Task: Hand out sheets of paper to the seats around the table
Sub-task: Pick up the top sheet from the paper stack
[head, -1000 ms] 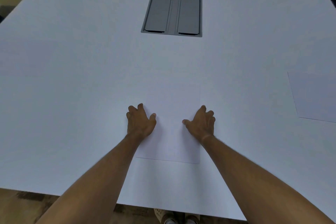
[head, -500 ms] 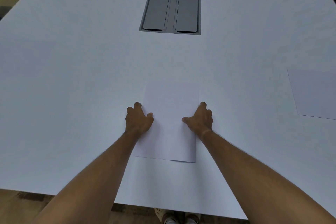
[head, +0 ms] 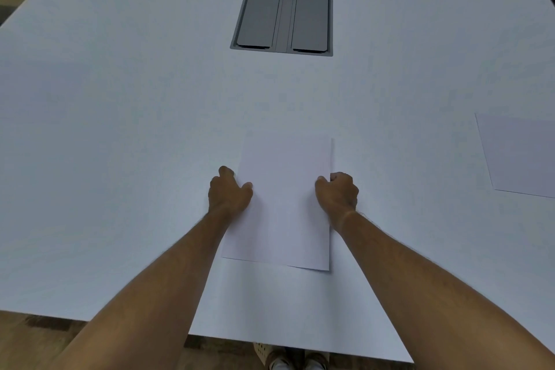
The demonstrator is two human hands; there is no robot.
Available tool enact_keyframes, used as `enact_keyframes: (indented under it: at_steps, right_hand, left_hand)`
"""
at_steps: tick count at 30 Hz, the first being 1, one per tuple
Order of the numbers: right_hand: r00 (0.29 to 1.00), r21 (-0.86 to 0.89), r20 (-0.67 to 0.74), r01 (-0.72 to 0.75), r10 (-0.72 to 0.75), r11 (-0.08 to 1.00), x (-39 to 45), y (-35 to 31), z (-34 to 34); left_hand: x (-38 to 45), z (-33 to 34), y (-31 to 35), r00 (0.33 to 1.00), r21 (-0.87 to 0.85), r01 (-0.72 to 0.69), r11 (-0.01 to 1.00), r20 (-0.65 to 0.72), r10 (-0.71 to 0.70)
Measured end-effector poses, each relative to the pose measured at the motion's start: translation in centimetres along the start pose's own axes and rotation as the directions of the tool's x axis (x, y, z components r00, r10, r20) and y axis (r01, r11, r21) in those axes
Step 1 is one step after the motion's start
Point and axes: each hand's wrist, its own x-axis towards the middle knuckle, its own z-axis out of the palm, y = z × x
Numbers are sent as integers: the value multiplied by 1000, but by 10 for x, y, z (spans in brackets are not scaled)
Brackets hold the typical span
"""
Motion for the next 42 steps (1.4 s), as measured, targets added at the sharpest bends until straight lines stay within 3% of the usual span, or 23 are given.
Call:
enact_keyframes:
  at_steps: [9, 17, 25, 31, 42]
  right_hand:
    - [1000, 242, -13, -4, 7, 970, 9, 2, -11]
    - [990, 344, 69, 91, -122, 934, 12, -4, -28]
    - [958, 404, 67, 230, -279, 885, -12, -38, -46]
    - [880, 417, 120, 375, -459, 828, -45, -85, -57]
    - [665, 482, 221, 561, -713, 673, -161, -191, -16]
  left_hand:
    - [0, -6, 0, 999, -35, -20, 999, -34, 18]
    - [-11, -20, 16, 996, -309, -5, 951, -83, -22]
    - [-35, -57, 26, 970, -415, -72, 907, -239, -32]
    - [-68, -113, 22, 923, -467, -151, 871, -382, -45]
    - [-150, -256, -41, 753, -501, -277, 820, -644, -139]
